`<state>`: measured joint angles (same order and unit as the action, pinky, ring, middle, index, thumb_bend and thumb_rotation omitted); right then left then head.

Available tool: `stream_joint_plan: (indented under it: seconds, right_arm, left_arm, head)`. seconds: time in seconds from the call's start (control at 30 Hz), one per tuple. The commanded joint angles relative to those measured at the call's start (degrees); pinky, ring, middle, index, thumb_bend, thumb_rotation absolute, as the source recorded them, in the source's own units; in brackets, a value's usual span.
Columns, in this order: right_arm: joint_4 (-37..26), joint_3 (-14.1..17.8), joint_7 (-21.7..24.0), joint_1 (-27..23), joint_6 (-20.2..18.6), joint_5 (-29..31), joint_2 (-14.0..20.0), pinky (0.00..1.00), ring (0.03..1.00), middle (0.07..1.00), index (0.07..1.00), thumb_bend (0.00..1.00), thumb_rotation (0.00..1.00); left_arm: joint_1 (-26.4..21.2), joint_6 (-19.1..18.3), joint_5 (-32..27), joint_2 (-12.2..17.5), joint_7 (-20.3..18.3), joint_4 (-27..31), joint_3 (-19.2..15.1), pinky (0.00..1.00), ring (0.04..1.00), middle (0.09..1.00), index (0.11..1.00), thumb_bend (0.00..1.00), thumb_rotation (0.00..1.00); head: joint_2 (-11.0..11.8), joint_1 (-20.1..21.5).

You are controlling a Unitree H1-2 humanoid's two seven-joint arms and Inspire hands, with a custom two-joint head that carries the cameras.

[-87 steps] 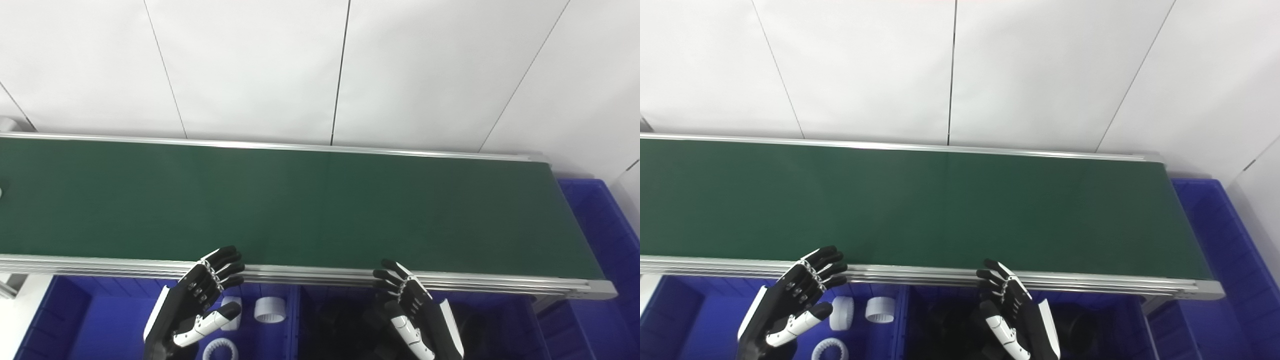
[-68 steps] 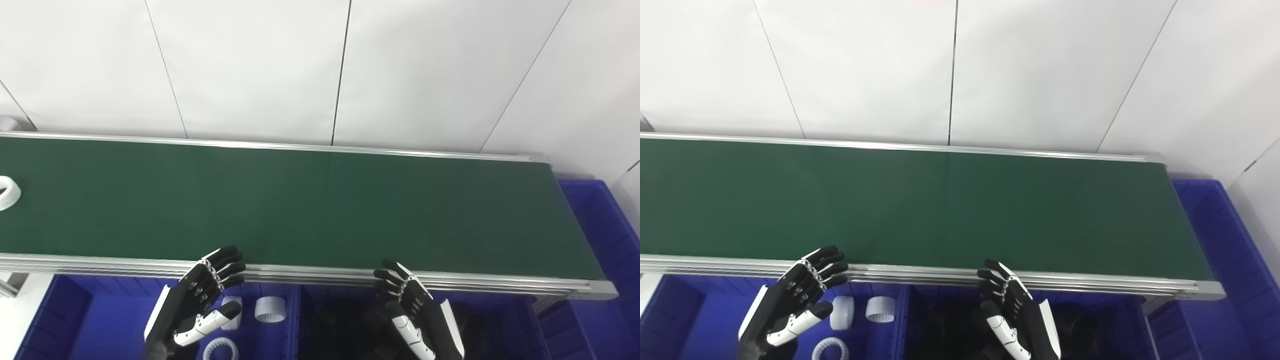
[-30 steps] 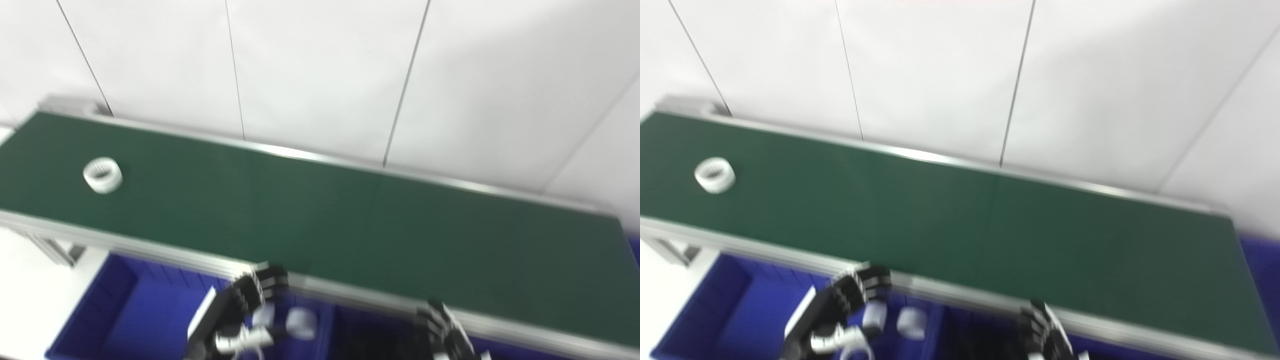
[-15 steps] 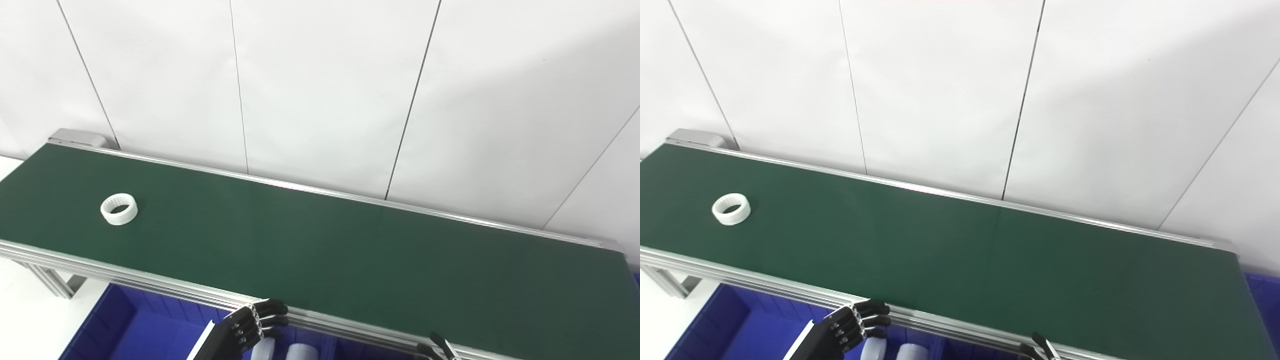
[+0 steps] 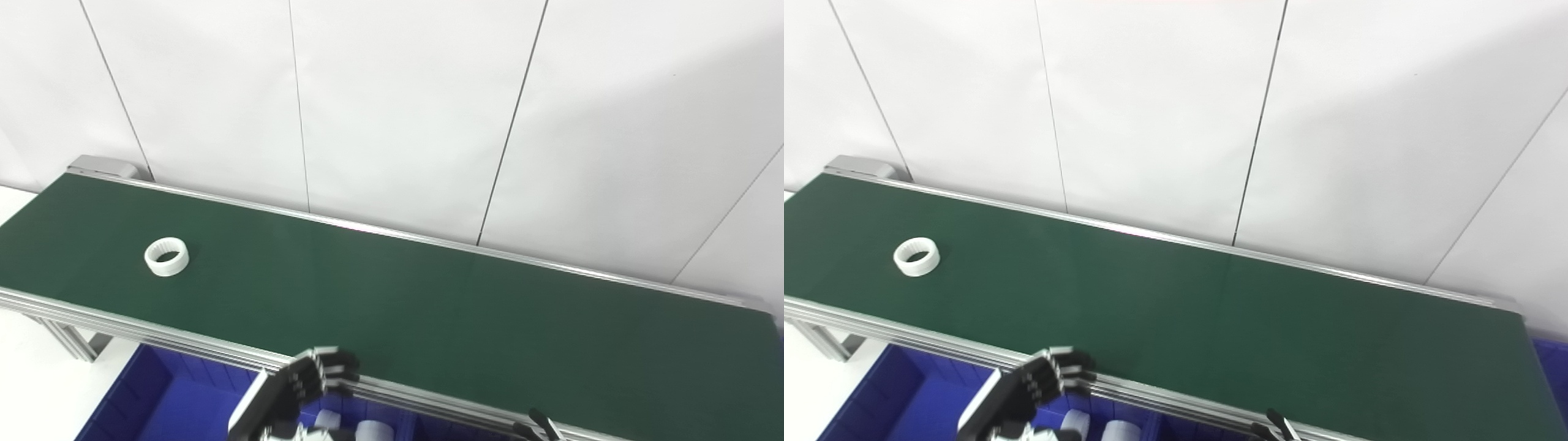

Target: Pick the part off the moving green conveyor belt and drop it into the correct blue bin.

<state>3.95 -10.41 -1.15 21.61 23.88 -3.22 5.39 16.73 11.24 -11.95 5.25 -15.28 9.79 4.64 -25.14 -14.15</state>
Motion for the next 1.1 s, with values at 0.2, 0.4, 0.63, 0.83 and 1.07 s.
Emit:
stream_joint_plan:
  seconds: [0.2, 0.4, 0.63, 0.83, 1.07]
  right_arm:
    - [-0.4, 0.3, -0.4, -0.8, 3.0, 0.3, 0.2, 0.69, 0.765, 0.802, 0.901, 0.1, 0.75]
    - [0.2, 0.7, -0.3, -1.1, 3.0, 0.7, 0.4, 0.69, 0.765, 0.801, 0.9, 0.09, 0.76]
    - [0.2, 1.3, 0.0, -1.1, 3.0, 1.3, 0.6, 0.7, 0.77, 0.807, 0.904, 0.07, 0.78]
    - [0.4, 2.1, 0.8, -1.1, 3.0, 2.1, 0.6, 0.73, 0.791, 0.826, 0.918, 0.06, 0.87]
    - [0.5, 2.6, 1.2, -1.2, 3.0, 2.4, 0.4, 0.74, 0.802, 0.841, 0.937, 0.04, 0.95]
  left_arm:
    - [-7.0, -3.6, 2.2, -0.7, 3.6, 9.9, -1.0, 0.5, 0.603, 0.664, 0.622, 0.97, 0.16]
    - [-12.2, -5.2, 4.7, -0.8, 5.4, 11.2, -1.7, 0.48, 0.577, 0.636, 0.619, 0.93, 0.18]
    - [-15.2, -5.3, 17.0, -0.9, 8.8, 8.2, -1.2, 0.55, 0.652, 0.709, 0.705, 0.73, 0.28]
    - [-17.3, -6.6, 23.2, -1.7, 11.1, 4.7, -0.7, 0.64, 0.72, 0.778, 0.777, 0.68, 0.26]
    - [-22.2, -6.0, 31.7, 0.7, 12.5, -3.0, 0.9, 0.65, 0.741, 0.804, 0.8, 0.7, 0.19]
  head:
    - [0.3, -1.1]
    - [0.4, -1.9]
    - [0.4, -3.3]
    - [0.6, -5.6]
    - [0.7, -6.7]
